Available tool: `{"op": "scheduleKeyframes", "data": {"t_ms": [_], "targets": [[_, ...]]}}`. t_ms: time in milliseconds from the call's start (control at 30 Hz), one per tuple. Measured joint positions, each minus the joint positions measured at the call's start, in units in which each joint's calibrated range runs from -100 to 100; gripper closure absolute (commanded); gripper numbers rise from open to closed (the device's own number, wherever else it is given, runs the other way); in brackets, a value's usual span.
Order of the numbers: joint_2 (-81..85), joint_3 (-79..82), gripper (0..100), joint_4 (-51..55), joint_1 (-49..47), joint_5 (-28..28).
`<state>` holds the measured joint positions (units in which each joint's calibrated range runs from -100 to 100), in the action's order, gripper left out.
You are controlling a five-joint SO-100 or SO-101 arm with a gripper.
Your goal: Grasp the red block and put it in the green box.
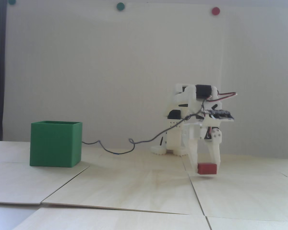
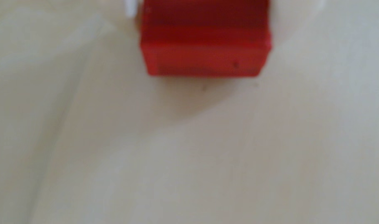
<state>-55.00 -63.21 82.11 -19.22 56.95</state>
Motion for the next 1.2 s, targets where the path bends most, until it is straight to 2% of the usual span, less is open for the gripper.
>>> {"op": "scheduleKeyframes", "data": {"t_ms": [300,500,600,700,867,1200], "targets": [[21.42,0.0,98,0.0,9.55,0.0],[36.86,0.0,98,0.42,21.86,0.0],[42.84,0.0,98,8.82,28.81,0.1],[46.24,0.0,98,14.06,34.62,0.15],[47.65,0.0,98,15.31,42.11,0.0],[48.48,13.25,98,12.06,46.69,0.15]]}}
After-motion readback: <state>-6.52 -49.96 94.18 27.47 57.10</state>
